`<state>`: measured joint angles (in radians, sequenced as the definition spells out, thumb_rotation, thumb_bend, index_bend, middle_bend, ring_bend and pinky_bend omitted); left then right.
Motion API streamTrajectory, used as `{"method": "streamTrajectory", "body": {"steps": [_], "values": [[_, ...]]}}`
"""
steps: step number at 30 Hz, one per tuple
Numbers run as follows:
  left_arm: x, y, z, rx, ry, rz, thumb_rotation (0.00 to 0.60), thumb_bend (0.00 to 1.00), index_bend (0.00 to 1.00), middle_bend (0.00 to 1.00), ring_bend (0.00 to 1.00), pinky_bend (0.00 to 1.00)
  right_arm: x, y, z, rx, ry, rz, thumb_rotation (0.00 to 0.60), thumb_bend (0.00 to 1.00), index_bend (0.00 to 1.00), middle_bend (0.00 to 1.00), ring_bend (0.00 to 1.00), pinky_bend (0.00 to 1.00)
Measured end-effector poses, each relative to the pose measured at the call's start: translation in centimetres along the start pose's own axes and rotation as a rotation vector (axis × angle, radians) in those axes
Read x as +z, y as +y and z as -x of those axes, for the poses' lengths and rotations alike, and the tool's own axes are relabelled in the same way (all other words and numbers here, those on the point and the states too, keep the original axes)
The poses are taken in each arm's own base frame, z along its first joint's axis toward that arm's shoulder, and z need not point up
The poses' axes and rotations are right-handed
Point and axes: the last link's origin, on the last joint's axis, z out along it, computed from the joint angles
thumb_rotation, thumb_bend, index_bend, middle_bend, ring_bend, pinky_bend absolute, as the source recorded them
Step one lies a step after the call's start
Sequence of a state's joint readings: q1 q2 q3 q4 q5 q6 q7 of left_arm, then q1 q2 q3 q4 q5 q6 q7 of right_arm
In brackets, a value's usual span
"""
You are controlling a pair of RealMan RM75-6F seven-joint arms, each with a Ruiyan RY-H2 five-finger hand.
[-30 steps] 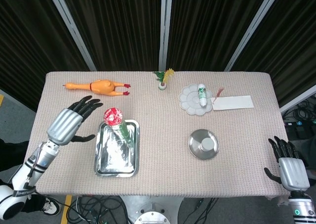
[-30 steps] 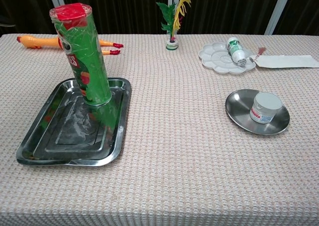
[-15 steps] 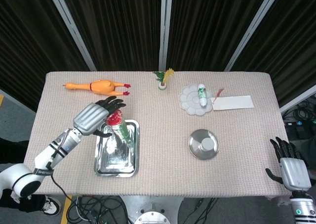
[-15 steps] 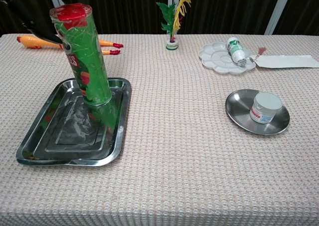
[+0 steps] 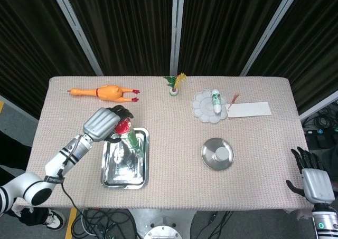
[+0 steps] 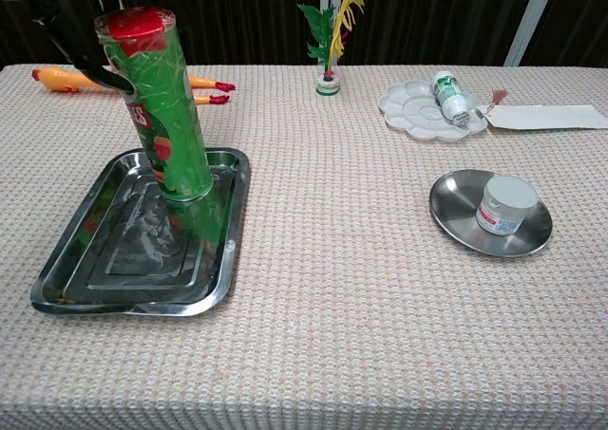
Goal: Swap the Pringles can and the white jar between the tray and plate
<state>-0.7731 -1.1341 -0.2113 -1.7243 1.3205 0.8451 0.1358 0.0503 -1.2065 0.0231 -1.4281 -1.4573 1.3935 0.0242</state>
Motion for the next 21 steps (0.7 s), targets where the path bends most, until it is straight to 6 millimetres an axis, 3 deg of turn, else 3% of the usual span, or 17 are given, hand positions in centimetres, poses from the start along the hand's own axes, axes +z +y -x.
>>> {"method": "streamTrajectory", "body": {"steps": [7,12,21], "values": [[0.4,0.6,-0.5,0.006,0.043,0.008,0.6,0.16,0.44,0.43,0.38,0.66,0.0,0.2,0.0,0.003,0.002,0.004,0.6,0.18,0.0,0.0,0.0,0.0],[1.3,1.9,-1.6,0.0,0.071,0.043,0.6,0.17,0.45,0.44,0.38,0.67,0.0,0.3,-0.1,0.006,0.006,0.007,0.6,0.18,0.0,0.0,0.0,0.0],[5.3,6.9,-3.8,-0.004,0.098,0.181,0.6,0.17,0.45,0.44,0.38,0.66,0.0,0.6,-0.1,0.018,0.006,0.014,0.6,0.18,0.0,0.0,0.0,0.0]]}}
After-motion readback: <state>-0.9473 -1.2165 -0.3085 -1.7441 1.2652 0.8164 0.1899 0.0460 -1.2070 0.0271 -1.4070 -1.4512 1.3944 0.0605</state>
